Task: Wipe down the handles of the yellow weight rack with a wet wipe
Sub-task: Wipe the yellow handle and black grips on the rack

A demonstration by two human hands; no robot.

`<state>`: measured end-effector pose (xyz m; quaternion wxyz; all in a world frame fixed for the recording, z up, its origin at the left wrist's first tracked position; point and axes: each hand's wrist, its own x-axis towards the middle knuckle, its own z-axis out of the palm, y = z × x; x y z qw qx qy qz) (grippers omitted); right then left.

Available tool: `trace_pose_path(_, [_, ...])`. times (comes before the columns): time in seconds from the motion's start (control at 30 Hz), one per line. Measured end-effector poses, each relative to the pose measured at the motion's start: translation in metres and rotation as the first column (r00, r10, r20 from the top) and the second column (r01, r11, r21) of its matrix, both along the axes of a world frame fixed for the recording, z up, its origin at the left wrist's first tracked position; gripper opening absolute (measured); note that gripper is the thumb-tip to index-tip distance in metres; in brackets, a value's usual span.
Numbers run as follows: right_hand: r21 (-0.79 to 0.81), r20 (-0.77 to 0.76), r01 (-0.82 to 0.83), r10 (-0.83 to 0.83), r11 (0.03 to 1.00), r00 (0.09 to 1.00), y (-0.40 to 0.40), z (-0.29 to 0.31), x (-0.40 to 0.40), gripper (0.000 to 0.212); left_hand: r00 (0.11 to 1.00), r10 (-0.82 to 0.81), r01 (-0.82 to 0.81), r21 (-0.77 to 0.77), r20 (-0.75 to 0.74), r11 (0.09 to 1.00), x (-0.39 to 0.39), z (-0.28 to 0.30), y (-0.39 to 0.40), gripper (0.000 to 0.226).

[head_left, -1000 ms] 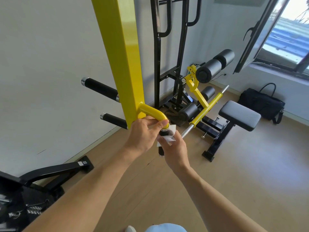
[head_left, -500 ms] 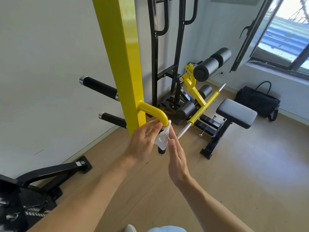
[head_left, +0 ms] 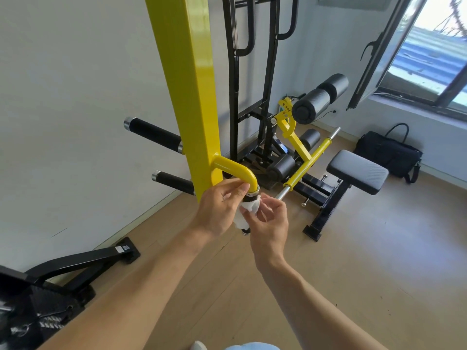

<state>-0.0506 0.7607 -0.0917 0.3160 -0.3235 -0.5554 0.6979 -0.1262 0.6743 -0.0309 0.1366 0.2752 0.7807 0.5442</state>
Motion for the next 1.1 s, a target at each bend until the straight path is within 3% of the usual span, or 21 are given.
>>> trace_pose_path(0.1, [0.037, 0.116, -0.035, 0.031, 0.999, 0.993, -0.001, -0.002, 0.002, 0.037, 1.0, -0.022, 0.022, -0.009, 0.006, 1.0, -0.001, 0.001, 0.0, 0.025])
trace_pose_path(0.2, [0.1, 0.058, -0.058, 0.053, 0.993, 0.997, -0.004, 0.009, 0.003, 0.039, 1.0, -0.022, 0.021, -0.015, -0.015, 1.0, -0.004, 0.001, 0.001, 0.027])
trace_pose_path(0.33, [0.284, -0.007, -0.153, 0.162, 0.947, 0.987, -0.01, 0.02, 0.002, 0.068, 0.999, -0.024, 0.024, 0.0, -0.023, 1.0, -0.006, 0.004, 0.001, 0.028])
trace_pose_path(0.47, [0.073, -0.162, -0.269, 0.277, 0.96, 0.947, -0.011, 0.012, 0.011, 0.059, 0.999, -0.04, 0.039, -0.039, -0.025, 0.998, -0.009, 0.006, 0.0, 0.03])
trace_pose_path(0.67, [-0.066, -0.184, -0.068, 0.055, 0.995, 0.981, -0.005, 0.02, 0.009, 0.034, 0.999, -0.049, 0.048, -0.058, -0.018, 0.997, -0.013, 0.005, 0.002, 0.032])
trace_pose_path(0.73, [-0.046, -0.185, -0.047, 0.038, 0.998, 0.982, -0.006, 0.018, 0.007, 0.035, 0.998, -0.062, 0.061, -0.063, -0.012, 0.996, -0.015, 0.004, 0.003, 0.033])
trace_pose_path(0.87, [0.045, -0.066, 0.006, -0.003, 0.999, 0.998, -0.004, 0.013, -0.003, 0.05, 0.998, -0.055, 0.053, -0.055, -0.02, 0.997, -0.016, 0.003, 0.004, 0.034])
trace_pose_path(1.0, [0.307, 0.158, -0.104, 0.057, 0.946, 0.986, 0.0, 0.005, -0.009, 0.031, 0.997, -0.069, 0.066, -0.067, -0.037, 0.996, -0.016, 0.005, 0.004, 0.033])
trace_pose_path(1.1, [0.394, 0.176, -0.086, 0.017, 0.915, 0.984, -0.004, 0.012, -0.009, 0.033, 0.994, -0.049, 0.04, -0.098, -0.094, 0.994, -0.015, 0.007, 0.005, 0.034])
